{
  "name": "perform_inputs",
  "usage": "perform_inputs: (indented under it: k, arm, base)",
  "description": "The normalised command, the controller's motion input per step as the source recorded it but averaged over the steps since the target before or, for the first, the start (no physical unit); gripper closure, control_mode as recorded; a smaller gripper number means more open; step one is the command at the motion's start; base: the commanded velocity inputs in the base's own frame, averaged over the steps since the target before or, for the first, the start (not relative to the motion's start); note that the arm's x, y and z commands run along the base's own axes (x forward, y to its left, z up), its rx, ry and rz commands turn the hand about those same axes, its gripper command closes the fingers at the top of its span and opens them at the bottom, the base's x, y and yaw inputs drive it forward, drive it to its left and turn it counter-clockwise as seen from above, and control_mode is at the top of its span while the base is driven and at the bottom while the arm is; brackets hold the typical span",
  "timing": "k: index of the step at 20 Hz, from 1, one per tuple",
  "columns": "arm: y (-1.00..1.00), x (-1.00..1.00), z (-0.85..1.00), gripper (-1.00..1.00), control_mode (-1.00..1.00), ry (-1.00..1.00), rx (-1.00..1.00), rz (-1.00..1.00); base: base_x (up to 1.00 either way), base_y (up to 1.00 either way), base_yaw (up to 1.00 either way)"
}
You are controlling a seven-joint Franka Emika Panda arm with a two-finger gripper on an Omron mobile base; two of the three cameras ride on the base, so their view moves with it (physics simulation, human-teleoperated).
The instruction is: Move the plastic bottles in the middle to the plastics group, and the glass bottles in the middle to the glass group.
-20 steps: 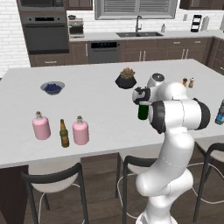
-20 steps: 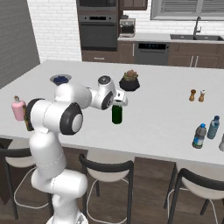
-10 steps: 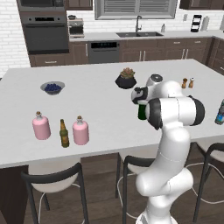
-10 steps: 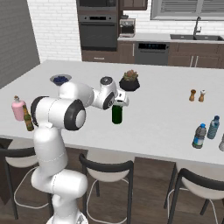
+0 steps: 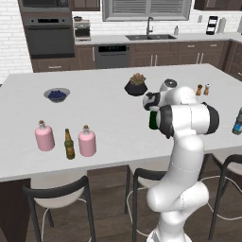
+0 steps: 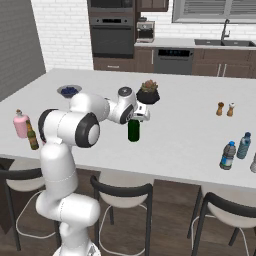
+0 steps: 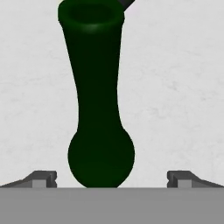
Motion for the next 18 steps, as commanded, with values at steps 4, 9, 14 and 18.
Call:
perform_inputs:
  k: [4, 9, 14, 18]
  arm:
    - [0.0, 0.0, -0.09, -1.0, -1.0, 0.0, 0.0, 0.0]
    - [0.0, 0.0, -0.07, -1.0, -1.0, 0.0, 0.0, 0.01]
    - [0.0, 0.03, -0.06, -1.0, -1.0, 0.0, 0.0, 0.01]
    - [0.0, 0.12, -0.11, -1.0, -1.0, 0.0, 0.0, 0.02]
  base:
    - [0.0, 0.0, 0.0]
    - [0.0, 0.0, 0.0]
    - [0.0, 0.0, 0.0]
    - [0.0, 0.0, 0.0]
